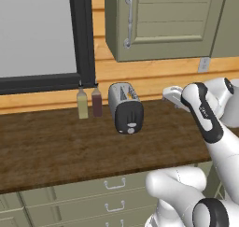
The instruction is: Start the toaster. Once the lever pops up, take the bread to the plate on the dining counter.
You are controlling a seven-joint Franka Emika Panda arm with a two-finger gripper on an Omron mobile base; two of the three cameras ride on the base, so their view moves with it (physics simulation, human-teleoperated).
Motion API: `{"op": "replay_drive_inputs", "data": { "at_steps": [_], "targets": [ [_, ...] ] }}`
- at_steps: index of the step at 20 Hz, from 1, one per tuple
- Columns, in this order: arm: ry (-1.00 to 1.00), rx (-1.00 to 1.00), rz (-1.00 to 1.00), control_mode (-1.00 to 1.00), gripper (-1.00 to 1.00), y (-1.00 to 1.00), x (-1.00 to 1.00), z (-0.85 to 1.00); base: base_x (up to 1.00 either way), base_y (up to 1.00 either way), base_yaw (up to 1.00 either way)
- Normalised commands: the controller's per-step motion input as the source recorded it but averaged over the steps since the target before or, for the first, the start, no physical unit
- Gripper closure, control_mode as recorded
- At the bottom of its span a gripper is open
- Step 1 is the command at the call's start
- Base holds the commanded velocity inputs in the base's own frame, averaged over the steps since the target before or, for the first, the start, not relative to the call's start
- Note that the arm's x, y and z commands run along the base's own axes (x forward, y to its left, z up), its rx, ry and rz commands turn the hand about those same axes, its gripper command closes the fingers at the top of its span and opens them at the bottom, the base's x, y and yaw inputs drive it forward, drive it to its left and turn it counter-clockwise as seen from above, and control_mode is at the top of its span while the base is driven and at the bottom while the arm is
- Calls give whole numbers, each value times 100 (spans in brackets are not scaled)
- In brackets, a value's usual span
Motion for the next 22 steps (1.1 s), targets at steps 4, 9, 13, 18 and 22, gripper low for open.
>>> {"op": "replay_drive_inputs", "data": {
  "at_steps": [4, 9, 13, 18, 22],
  "targets": [
    [0, 0, 0, -100, -100, 0, 0, 0, 0, 0, 0],
    [0, 0, 0, -100, -100, 0, 0, 0, 0, 0, 0],
    [0, 0, 0, -100, -100, 0, 0, 0, 0, 0, 0],
    [0, 0, 0, -100, -100, 0, 0, 0, 0, 0, 0],
    [0, 0, 0, -100, -100, 0, 0, 0, 0, 0, 0]
  ]
}}
